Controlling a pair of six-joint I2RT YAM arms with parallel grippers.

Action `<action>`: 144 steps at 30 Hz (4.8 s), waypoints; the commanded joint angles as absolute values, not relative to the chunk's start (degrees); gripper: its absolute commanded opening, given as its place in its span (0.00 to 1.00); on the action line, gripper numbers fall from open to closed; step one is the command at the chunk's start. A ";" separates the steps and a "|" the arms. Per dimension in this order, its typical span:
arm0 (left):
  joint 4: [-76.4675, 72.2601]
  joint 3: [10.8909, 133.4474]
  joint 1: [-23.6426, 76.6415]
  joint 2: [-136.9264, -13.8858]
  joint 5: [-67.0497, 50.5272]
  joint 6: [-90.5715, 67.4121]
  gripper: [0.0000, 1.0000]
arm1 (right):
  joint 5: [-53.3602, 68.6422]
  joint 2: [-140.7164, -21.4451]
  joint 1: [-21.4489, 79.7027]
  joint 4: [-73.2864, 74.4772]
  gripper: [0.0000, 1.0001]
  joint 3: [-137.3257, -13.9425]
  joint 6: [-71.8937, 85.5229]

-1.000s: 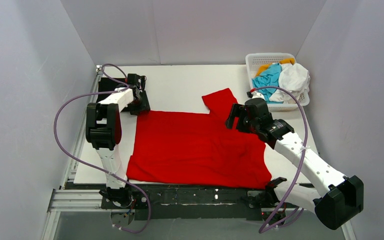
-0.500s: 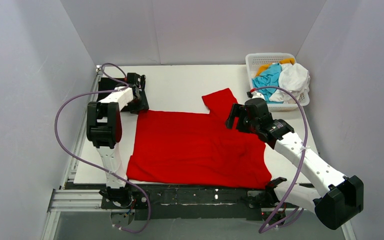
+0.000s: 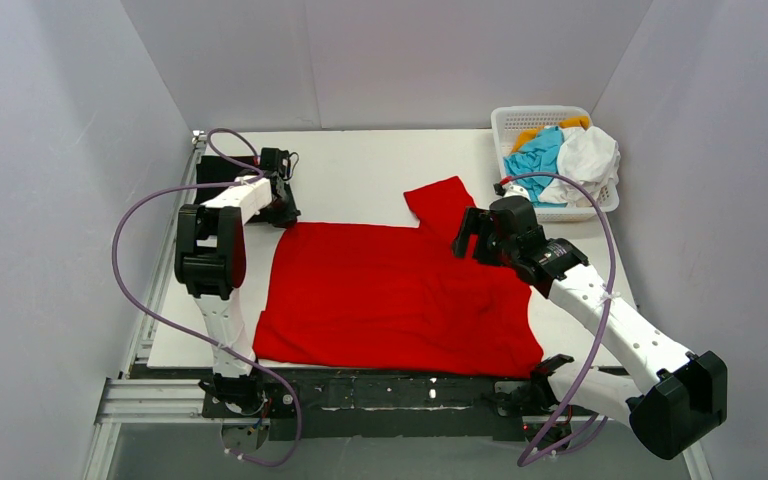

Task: Fold and stack the t-shirts
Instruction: Fold the flattened tshirt in 1/3 of the way, then grab the side of the flattened tshirt furthest away from the robot with both arms, then fold the other side of the tshirt into a rectangle

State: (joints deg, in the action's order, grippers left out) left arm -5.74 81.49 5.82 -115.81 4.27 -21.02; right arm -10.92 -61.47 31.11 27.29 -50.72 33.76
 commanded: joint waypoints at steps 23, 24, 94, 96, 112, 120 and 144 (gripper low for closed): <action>4.04 78.68 6.94 -108.52 3.23 -22.51 0.00 | -16.46 -124.18 23.14 41.11 0.85 -118.45 22.85; 3.92 78.60 6.97 -108.56 2.97 -22.84 0.00 | -16.69 -126.29 23.04 39.98 0.85 -120.47 22.14; -8.67 50.92 6.95 -80.61 -6.46 -25.20 0.00 | -22.29 -89.97 29.82 26.66 0.01 -71.23 23.42; -8.83 48.60 6.94 -77.85 -5.68 -25.50 0.00 | -23.77 -86.11 31.15 26.79 0.01 -67.88 24.72; -3.60 36.17 6.95 -60.16 0.05 -27.45 0.00 | -22.42 -61.84 37.85 31.08 0.01 -48.88 32.31; -2.50 34.78 6.94 -55.84 6.16 -28.08 0.00 | -21.00 -56.62 40.39 34.96 0.01 -45.23 34.53; -0.74 27.60 6.94 -51.34 11.83 -31.54 0.59 | -10.73 -50.64 46.19 44.97 0.44 -37.24 41.83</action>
State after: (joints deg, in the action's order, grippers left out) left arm -8.60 27.33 6.90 -55.33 5.52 -29.63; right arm -17.56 -55.11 43.57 38.35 -38.04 36.38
